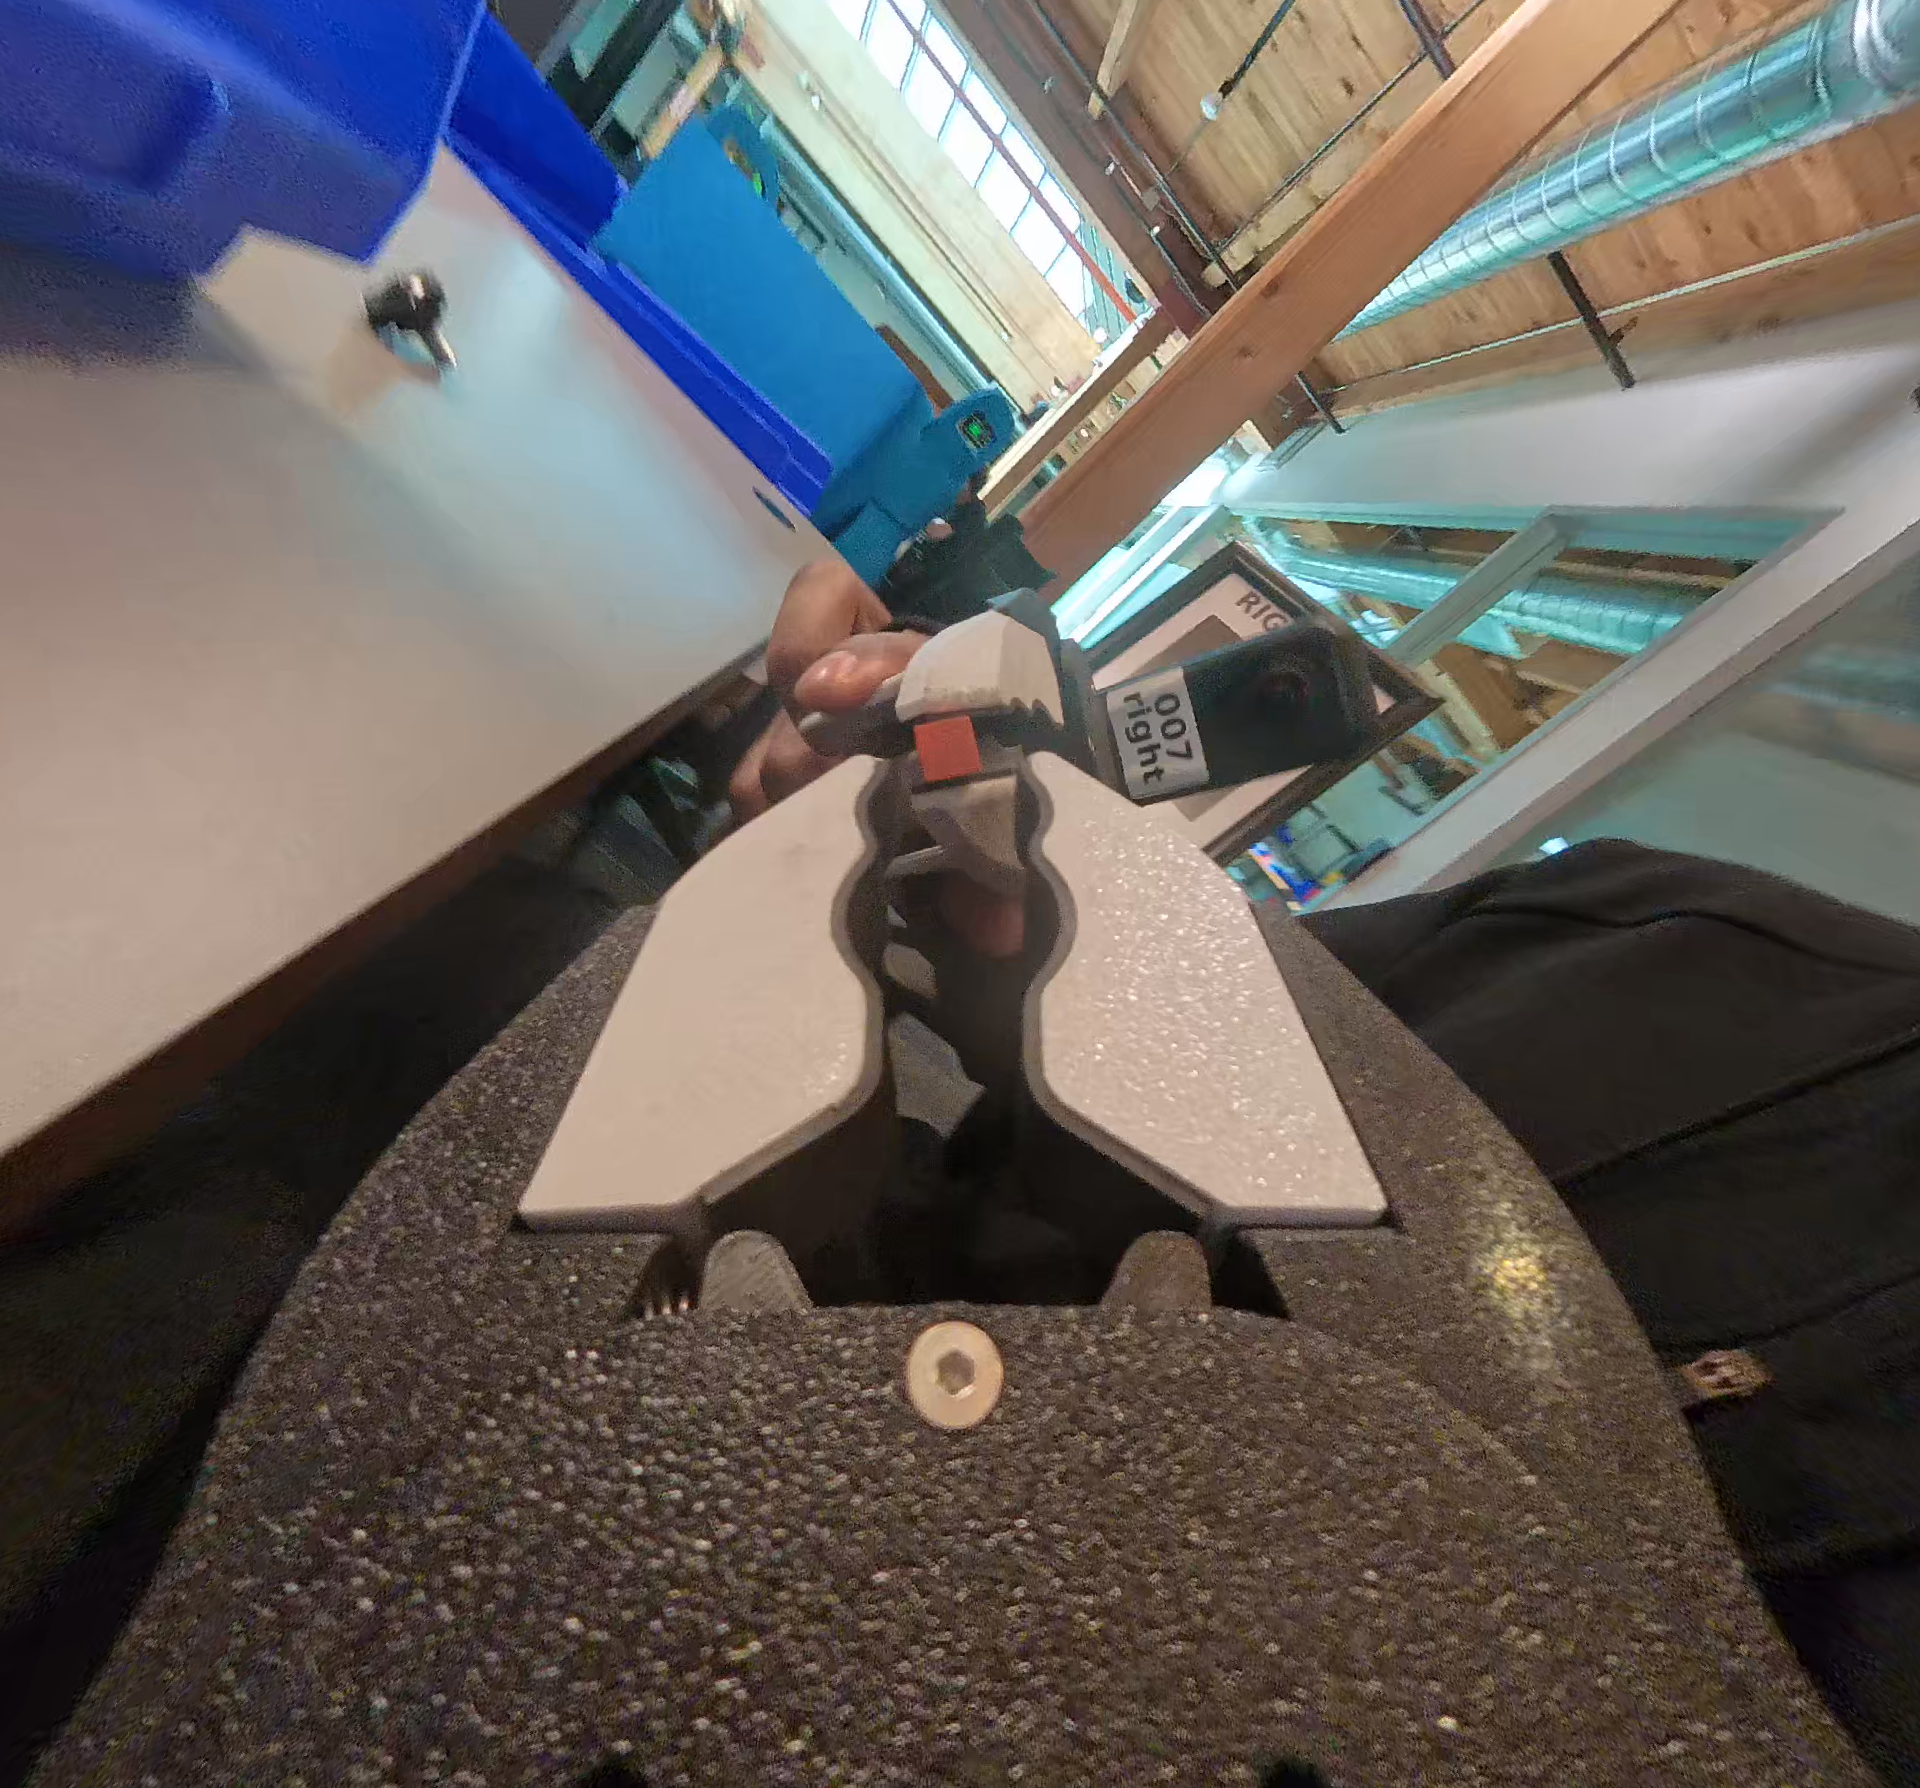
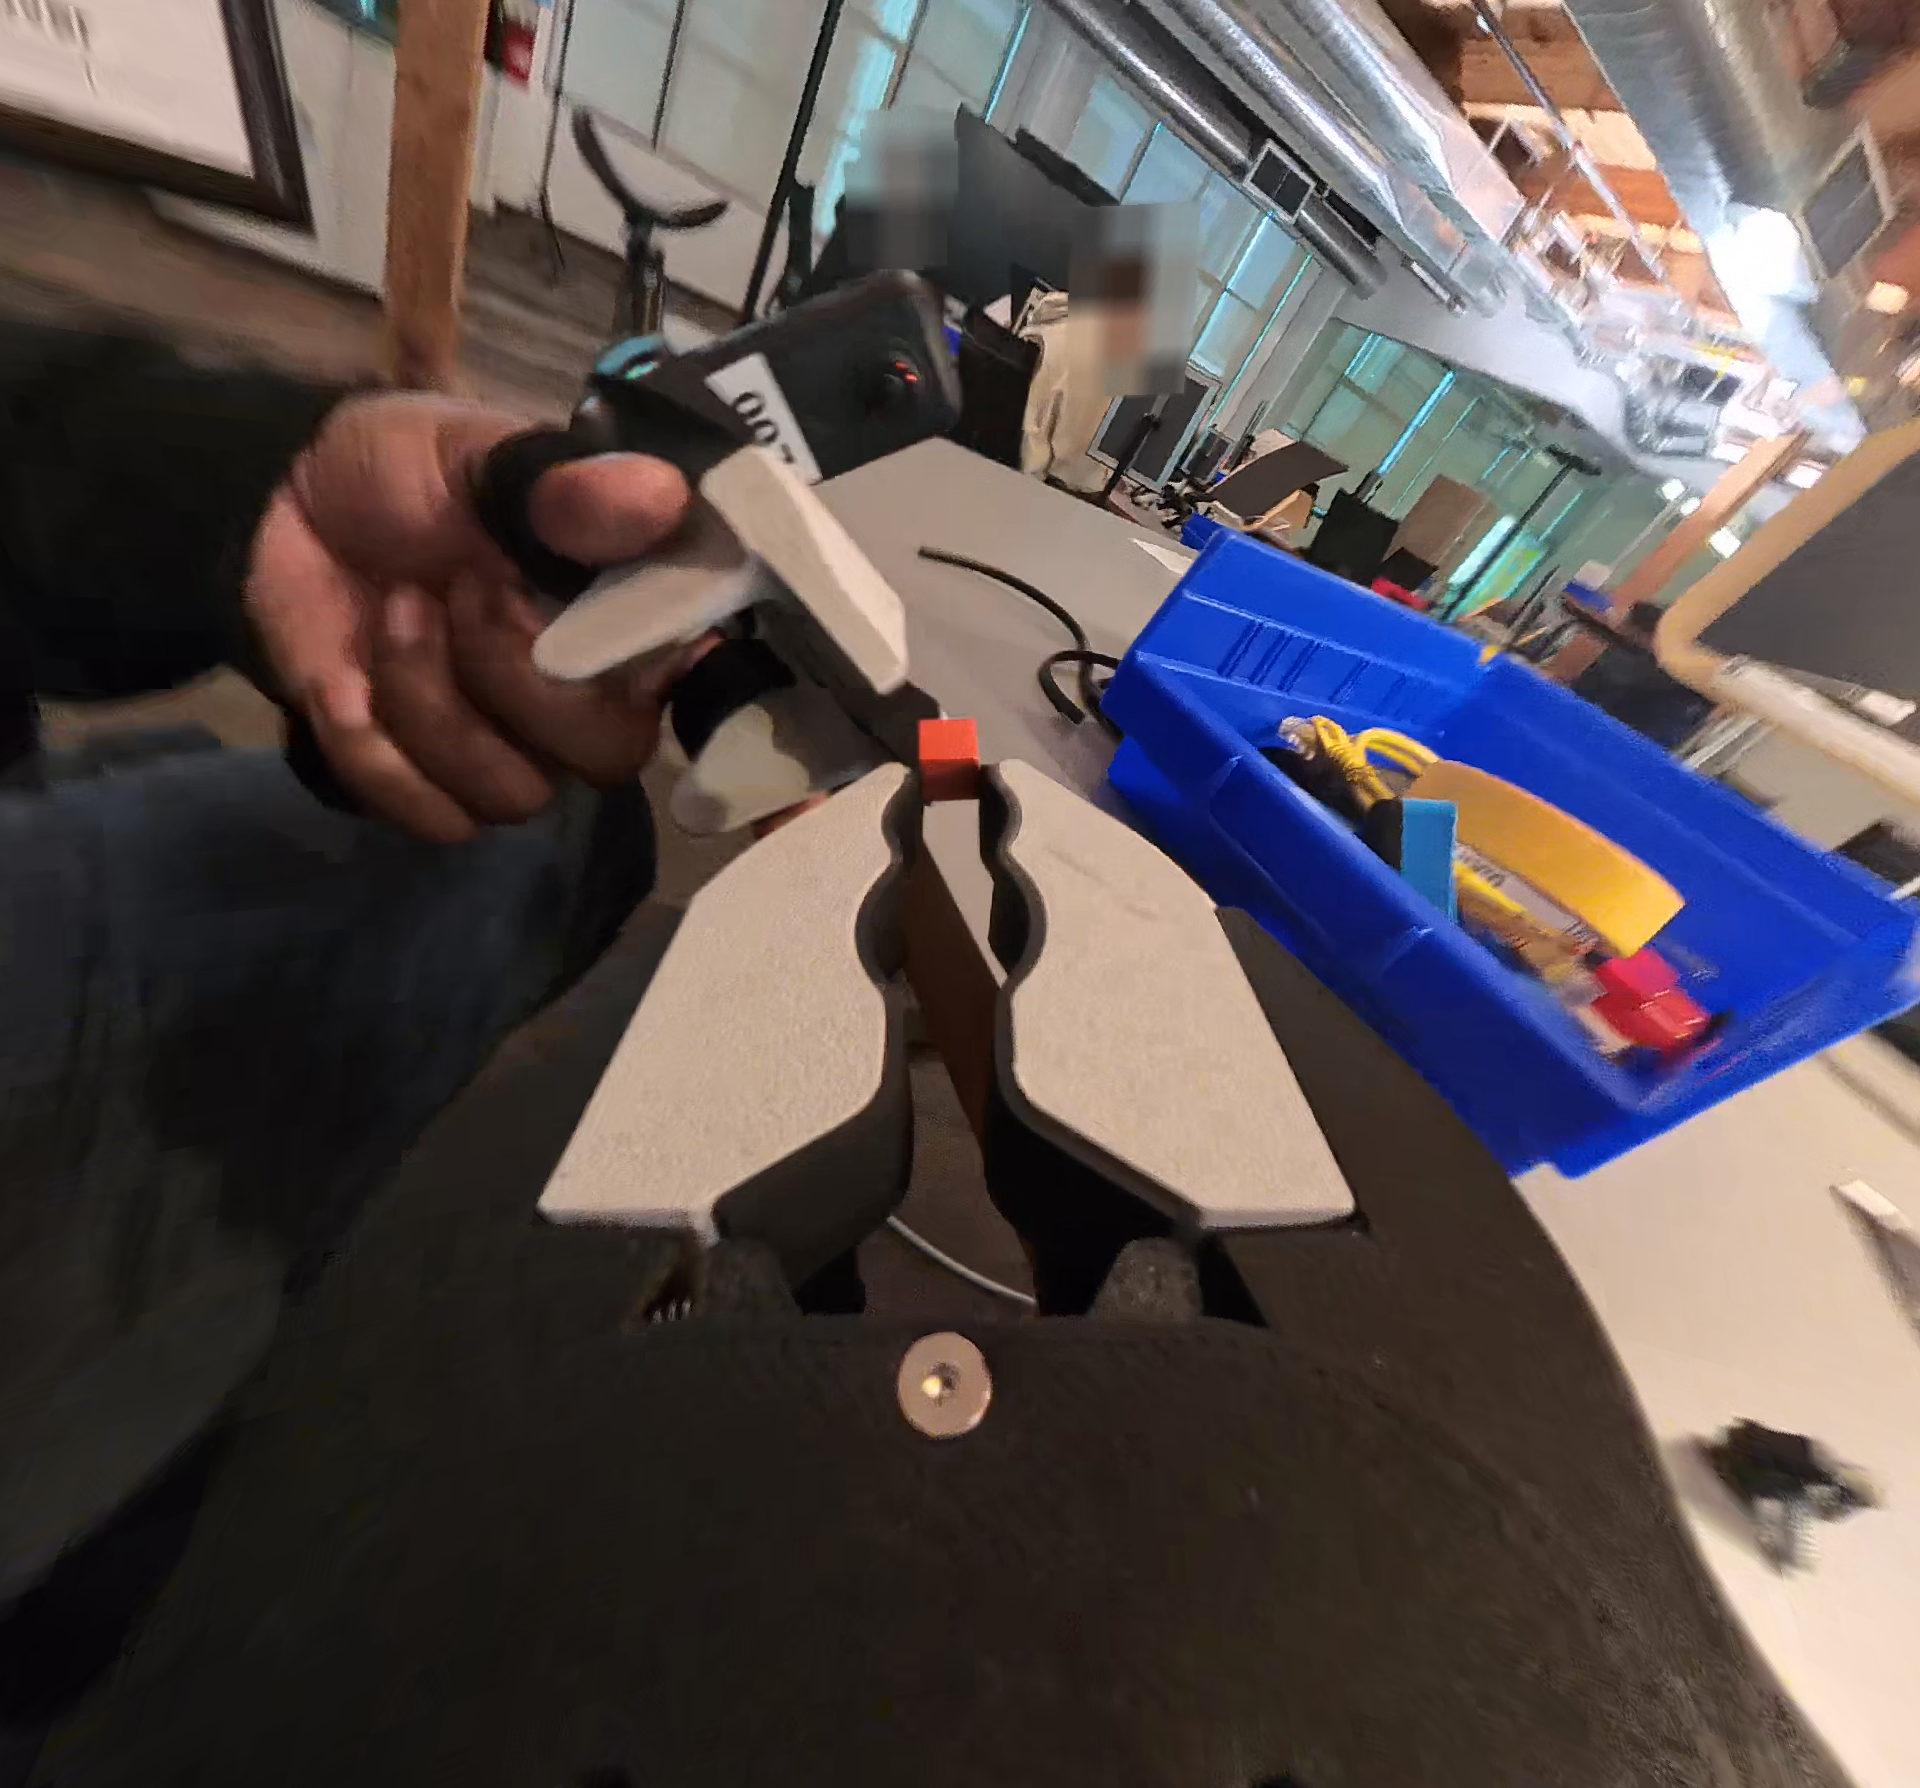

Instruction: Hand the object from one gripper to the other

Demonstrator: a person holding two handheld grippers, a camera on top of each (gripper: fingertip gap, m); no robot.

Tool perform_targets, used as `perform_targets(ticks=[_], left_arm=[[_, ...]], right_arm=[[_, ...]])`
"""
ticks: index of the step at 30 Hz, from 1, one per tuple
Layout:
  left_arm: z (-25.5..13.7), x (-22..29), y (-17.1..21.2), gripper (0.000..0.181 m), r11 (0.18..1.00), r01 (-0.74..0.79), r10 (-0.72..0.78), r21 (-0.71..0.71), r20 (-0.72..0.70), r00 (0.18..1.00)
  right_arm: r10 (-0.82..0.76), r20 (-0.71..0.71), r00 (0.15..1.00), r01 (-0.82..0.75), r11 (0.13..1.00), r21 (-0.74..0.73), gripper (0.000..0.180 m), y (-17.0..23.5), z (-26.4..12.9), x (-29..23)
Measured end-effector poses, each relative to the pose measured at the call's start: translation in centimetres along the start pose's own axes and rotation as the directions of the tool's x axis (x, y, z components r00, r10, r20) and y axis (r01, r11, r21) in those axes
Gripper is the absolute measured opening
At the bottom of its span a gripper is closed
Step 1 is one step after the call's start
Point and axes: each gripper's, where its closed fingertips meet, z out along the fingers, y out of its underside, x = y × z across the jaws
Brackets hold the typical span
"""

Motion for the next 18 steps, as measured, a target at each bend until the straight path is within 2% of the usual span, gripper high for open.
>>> perform_targets(ticks=[2,4,6,8,10,13,15,18], left_arm=[[-1.0,0.2,-0.8,0.027,0.985,-0.171,0.17,0.026,0.044,0.985],[-2.2,-0.2,-1.6,0.032,0.901,-0.433,0.426,0.016,0.16,0.891],[-3.0,0.1,-1.7,0.032,0.74,-0.67,0.662,-0.057,0.234,0.712],[-3.6,0.1,-1.4,0.032,0.535,-0.829,0.83,-0.165,0.284,0.479],[-3.9,0.5,-0.8,0.031,0.353,-0.906,0.917,-0.234,0.281,0.284],[-3.9,1.1,0.0,0.029,0.164,-0.939,0.963,-0.304,0.254,0.086],[-3.8,1.2,0.6,0.028,0.075,-0.935,0.974,-0.348,0.224,-0.006],[-3.4,1.1,1.5,0.028,0.004,-0.924,0.983,-0.383,0.17,-0.066]], right_arm=[[0.151,0.047,0.987,-0.152,0.988,0.028,0.01,-0.6,0.2,0.2],[0.326,0.144,0.934,-0.332,0.943,0.016,0.009,-0.9,0.4,-0.1],[0.484,0.233,0.843,-0.495,0.869,-0.013,0.009,-1.4,0.7,-0.4],[0.608,0.319,0.727,-0.619,0.781,-0.079,0.01,-1.8,0.9,-1.0],[0.688,0.363,0.628,-0.679,0.713,-0.175,0.01,-1.5,1.1,-1.8],[0.737,0.416,0.532,-0.684,0.664,-0.301,0.01,-1.1,1.1,-3.5],[0.756,0.451,0.474,-0.687,0.638,-0.347,0.01,-1.3,0.9,-4.4],[0.778,0.469,0.418,-0.687,0.608,-0.397,0.01,-1.3,0.7,-5.3]])
